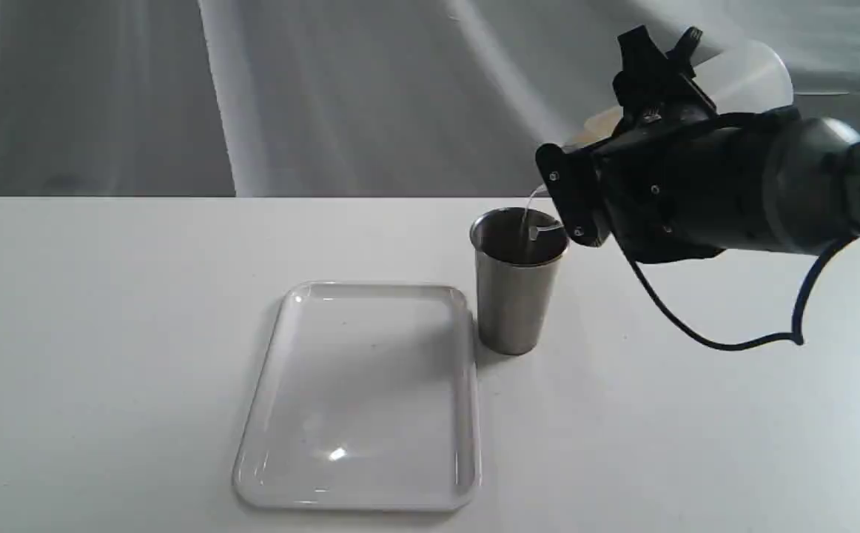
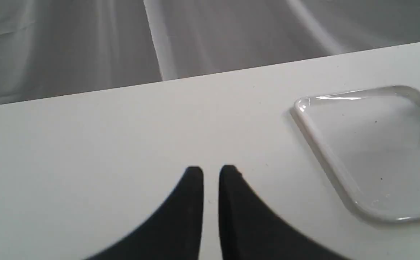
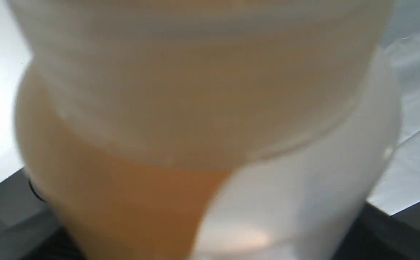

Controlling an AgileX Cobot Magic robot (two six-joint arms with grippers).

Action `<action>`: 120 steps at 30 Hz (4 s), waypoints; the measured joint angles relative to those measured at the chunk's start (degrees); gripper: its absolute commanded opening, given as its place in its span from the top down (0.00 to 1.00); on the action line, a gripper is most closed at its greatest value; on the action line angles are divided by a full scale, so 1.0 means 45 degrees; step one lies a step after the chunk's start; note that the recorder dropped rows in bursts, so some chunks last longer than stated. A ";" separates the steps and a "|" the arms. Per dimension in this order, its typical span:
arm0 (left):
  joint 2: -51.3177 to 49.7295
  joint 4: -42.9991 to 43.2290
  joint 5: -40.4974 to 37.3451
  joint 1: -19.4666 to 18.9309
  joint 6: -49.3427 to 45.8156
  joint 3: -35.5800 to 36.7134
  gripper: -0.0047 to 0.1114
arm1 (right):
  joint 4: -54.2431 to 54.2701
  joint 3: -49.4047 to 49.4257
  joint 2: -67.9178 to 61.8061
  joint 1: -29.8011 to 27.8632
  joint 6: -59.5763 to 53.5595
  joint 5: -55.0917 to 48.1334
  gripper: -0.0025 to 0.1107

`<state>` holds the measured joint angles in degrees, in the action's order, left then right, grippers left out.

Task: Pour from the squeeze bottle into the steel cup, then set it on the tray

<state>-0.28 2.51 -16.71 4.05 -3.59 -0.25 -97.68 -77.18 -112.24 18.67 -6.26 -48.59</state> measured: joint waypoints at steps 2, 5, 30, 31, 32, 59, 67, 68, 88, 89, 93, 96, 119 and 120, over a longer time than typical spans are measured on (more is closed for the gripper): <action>0.0000 0.0000 0.0000 0.0000 0.0000 0.0000 0.89 | 0.0000 0.0000 0.0000 0.0000 -0.0317 0.0000 0.64; 0.0000 0.0000 0.0000 0.0000 0.0000 0.0000 0.89 | 0.0000 0.0000 0.0000 0.0000 -0.0712 0.0000 0.64; 0.0000 0.0000 0.0000 0.0000 0.0000 0.0000 0.89 | 0.0000 0.0000 0.0000 0.0000 -0.1186 0.0000 0.64; 0.0000 0.0000 0.0000 0.0000 0.0000 0.0000 0.89 | 0.0000 0.0000 0.0000 0.0000 -0.1186 0.0000 0.64; 0.0000 0.0000 0.0000 0.0000 0.0000 0.0000 0.89 | 0.0000 0.0000 0.0000 0.0000 -0.1186 0.0000 0.64; 0.0000 0.0000 0.0000 0.0000 0.0000 0.0000 0.89 | 0.0000 0.0000 0.0000 0.0000 -0.1246 0.0025 0.64; 0.0000 0.0000 0.0000 0.0000 0.0000 0.0000 0.89 | 0.0000 0.0000 0.0000 0.0000 -0.0737 0.0167 0.64; 0.0000 0.0000 0.0000 0.0000 0.0000 0.0000 0.89 | 0.0000 0.0000 0.0000 0.0000 -0.0464 0.0221 0.64; 0.0000 0.0000 0.0000 0.0000 0.0000 0.0000 0.89 | 0.1528 0.0000 0.0000 -0.0367 0.6295 0.0893 0.64; 0.0000 0.0000 0.0000 0.0000 0.0000 0.0000 0.89 | 0.1694 0.0000 0.0000 -0.0397 0.6729 0.0919 0.64; 0.0000 0.0000 0.0000 0.0000 0.0000 0.0000 0.89 | 0.2391 0.0000 0.0000 -0.0397 0.8133 0.1111 0.64; 0.0000 0.0000 0.0000 0.0000 0.0000 0.0000 0.89 | 0.2894 0.0000 0.0000 -0.0397 0.8876 0.1294 0.64; 0.0000 0.0000 0.0000 0.0000 0.0000 0.0000 0.89 | 0.5435 0.0000 0.0653 -0.0438 1.2400 0.2148 0.64; 0.0000 0.0000 0.0000 0.0000 0.0000 0.0000 0.89 | 0.5449 0.0000 0.0740 -0.0438 1.2467 0.2148 0.64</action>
<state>-0.28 2.51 -16.71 4.05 -3.59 -0.25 -73.15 -77.18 -108.91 16.70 49.84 -38.92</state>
